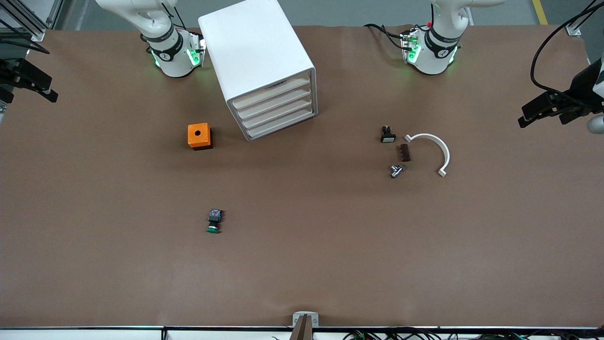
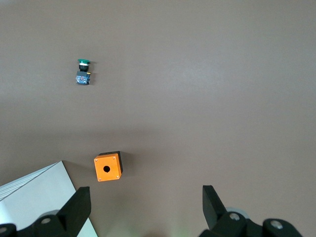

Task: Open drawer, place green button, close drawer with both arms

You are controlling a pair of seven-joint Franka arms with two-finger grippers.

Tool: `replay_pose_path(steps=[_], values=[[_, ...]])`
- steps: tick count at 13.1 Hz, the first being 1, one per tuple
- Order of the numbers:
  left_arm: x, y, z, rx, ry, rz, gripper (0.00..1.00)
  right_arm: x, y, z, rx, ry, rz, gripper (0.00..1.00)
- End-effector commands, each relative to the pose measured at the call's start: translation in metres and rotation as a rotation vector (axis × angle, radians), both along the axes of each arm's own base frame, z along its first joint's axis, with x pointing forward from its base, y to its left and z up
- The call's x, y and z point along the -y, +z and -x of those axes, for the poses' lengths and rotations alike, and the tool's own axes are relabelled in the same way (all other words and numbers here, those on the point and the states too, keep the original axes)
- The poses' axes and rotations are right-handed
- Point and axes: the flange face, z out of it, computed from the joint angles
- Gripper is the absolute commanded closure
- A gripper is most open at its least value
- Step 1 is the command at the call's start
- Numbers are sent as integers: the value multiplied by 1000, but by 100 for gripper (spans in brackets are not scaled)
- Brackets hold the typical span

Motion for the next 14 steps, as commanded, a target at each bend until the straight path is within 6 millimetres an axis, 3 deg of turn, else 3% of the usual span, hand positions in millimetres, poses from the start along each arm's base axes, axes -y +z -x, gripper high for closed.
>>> replay_pose_path(steps=[1, 6, 9, 14], values=[[1, 3, 3, -7, -9, -14, 0, 2, 6, 7, 7, 11, -7, 0], [-3, -3, 1, -19, -8, -16, 0, 2, 6, 7, 7, 8, -7, 0], [-8, -18, -6, -57, 12, -15, 0, 3, 5, 7, 2, -9, -7, 0], [-10, -81, -34, -169, 20, -19, 0, 8, -40, -26, -75, -6, 2, 0]])
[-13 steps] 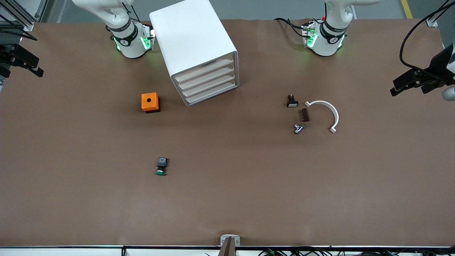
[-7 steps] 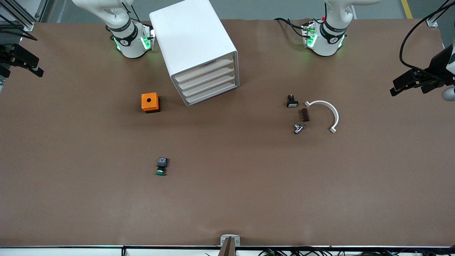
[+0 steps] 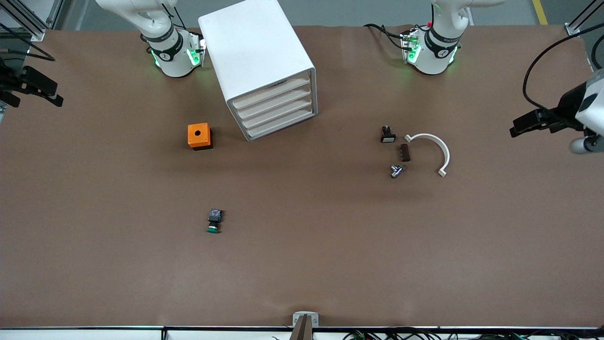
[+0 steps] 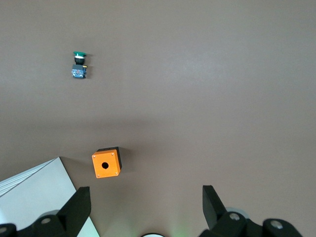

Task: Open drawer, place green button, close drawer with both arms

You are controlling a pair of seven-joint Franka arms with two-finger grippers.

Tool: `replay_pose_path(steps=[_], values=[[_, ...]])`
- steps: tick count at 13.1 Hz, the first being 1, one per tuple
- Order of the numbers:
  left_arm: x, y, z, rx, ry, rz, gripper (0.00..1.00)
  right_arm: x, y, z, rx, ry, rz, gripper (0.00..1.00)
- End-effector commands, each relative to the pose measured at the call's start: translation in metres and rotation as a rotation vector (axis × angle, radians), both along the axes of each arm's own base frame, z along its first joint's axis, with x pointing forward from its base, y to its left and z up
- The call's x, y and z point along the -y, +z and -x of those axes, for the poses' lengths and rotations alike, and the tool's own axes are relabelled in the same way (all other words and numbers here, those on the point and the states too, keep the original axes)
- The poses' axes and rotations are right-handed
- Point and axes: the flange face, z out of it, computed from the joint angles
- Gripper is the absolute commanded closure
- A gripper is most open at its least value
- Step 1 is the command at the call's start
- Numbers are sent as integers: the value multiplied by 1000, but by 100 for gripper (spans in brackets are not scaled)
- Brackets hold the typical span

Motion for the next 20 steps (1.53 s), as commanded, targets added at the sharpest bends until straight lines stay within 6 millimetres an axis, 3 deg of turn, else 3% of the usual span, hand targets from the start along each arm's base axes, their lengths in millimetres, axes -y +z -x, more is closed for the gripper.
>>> replay_pose_path(steps=[1, 3, 4, 5, 6, 8, 10, 14, 15, 20], values=[[0, -35, -16, -69, 4, -15, 0, 6, -37, -26, -64, -2, 7, 0], [4, -67, -26, -124, 6, -21, 0, 13, -79, -52, -128, -9, 13, 0], [12, -88, -31, -160, 10, -25, 0, 28, -112, -71, -142, -33, 16, 0], [17, -103, -34, -187, 32, -33, 0, 41, -126, -81, -123, -51, 9, 0], [27, -115, -36, -211, 65, -41, 0, 36, -135, -86, -121, -44, 6, 0], [42, -130, -35, -276, 116, -6, 0, 11, -157, -104, -79, -71, 12, 0], [76, -152, -42, -330, 223, 28, 0, -20, -194, -122, -67, -157, -31, 0], [144, -194, -50, -499, 580, 66, 0, -87, -261, -135, 15, -198, -27, 0], [157, -205, -50, -548, 670, 59, 0, -110, -276, -140, 37, -183, -27, 0], [213, -264, -39, -771, 1021, -94, 0, -173, -367, -148, 74, -213, -19, 0]])
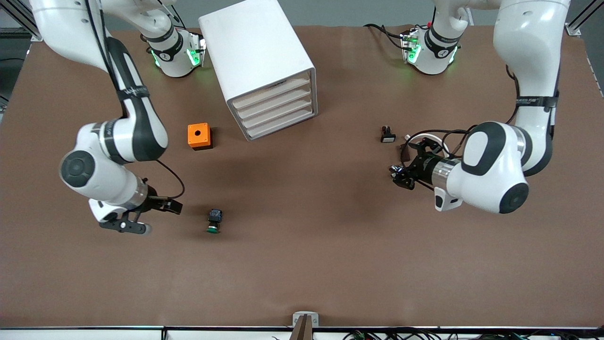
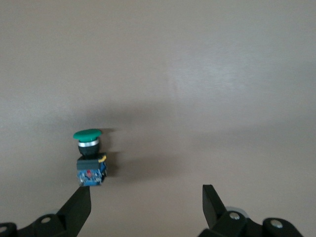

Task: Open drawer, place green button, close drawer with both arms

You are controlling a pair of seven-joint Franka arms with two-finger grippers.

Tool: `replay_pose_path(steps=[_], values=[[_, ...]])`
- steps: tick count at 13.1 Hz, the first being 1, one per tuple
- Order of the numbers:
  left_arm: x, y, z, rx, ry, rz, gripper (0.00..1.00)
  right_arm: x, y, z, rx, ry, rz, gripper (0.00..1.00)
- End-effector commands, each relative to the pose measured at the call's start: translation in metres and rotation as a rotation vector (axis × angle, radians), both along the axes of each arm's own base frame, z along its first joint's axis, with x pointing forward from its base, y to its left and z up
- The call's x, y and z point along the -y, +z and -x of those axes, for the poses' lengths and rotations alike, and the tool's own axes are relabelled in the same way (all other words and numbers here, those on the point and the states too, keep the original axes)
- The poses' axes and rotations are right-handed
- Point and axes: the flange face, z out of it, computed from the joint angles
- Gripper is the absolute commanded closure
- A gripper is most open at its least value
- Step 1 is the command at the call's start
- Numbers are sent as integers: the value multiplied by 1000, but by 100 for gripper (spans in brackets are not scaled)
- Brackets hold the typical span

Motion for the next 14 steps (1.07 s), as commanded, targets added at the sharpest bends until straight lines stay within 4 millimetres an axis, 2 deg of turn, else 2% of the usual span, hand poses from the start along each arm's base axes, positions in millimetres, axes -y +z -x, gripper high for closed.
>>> replay_pose_path(steps=[1, 3, 5, 6, 7, 10, 12, 14], values=[[33, -28, 5, -170, 138, -65, 0, -42, -33, 3, 16, -56, -8, 0], [60, -44, 7, -296, 243, -99, 0, -68, -50, 8, 19, -101, -8, 0], [80, -65, 18, -438, 303, -139, 0, -79, -71, 12, 12, -136, -6, 0], [90, -73, 23, -486, 316, -155, 0, -88, -73, 15, 22, -130, -10, 0], [102, -86, 31, -545, 333, -178, 0, -90, -79, 16, 28, -127, -11, 0], [120, -119, 44, -724, 407, -227, 0, -95, -96, 18, 46, -116, -11, 0], [145, -136, 62, -800, 395, -266, 1, -97, -101, 19, 42, -111, -8, 0], [163, -144, 75, -837, 389, -304, 13, -98, -106, 19, 47, -110, -8, 0]])
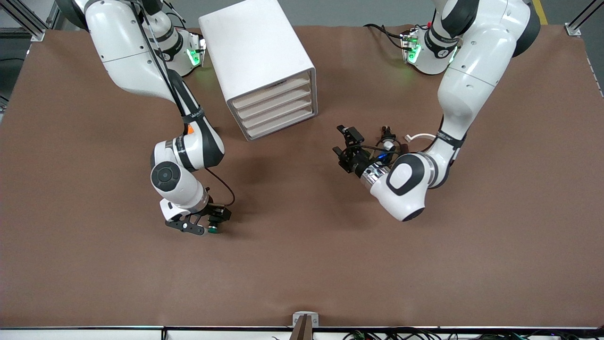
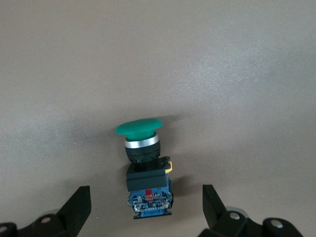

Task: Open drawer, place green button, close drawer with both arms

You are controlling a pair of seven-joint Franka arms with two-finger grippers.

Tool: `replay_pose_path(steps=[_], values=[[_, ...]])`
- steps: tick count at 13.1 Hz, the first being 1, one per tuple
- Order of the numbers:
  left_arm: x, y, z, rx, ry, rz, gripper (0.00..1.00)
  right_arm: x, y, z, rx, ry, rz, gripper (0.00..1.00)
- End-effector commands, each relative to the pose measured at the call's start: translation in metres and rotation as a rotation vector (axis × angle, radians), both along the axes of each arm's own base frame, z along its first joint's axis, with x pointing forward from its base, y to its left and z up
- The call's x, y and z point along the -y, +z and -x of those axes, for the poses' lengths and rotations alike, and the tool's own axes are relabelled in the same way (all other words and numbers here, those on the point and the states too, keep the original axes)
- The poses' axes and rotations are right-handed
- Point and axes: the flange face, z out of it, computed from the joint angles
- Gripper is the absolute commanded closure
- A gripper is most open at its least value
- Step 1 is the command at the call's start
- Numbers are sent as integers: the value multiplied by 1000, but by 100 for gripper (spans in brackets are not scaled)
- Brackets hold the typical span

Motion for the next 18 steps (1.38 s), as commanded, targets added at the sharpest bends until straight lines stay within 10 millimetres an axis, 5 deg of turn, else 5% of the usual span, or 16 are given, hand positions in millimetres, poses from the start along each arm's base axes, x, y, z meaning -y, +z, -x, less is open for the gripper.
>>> replay_pose_path(steps=[1, 5, 11, 13, 15, 18], values=[[29, -1, 13, -70, -7, -12, 21, -3, -6, 0, 15, -12, -7, 0], [57, -14, 34, -124, -16, 12, 46, -4, -12, 1, 9, -9, -3, 3], [74, -42, 51, -194, 17, 25, 51, -8, -24, 1, 23, -2, -4, 7], [75, -53, 51, -219, 47, -3, 52, -11, -24, 2, 23, 17, 3, 25], [86, -63, 63, -237, 40, -21, 52, -13, -22, 3, 19, 15, 3, 59], [101, -73, 77, -241, 29, -34, 52, -10, -18, 2, 13, 10, 4, 93]])
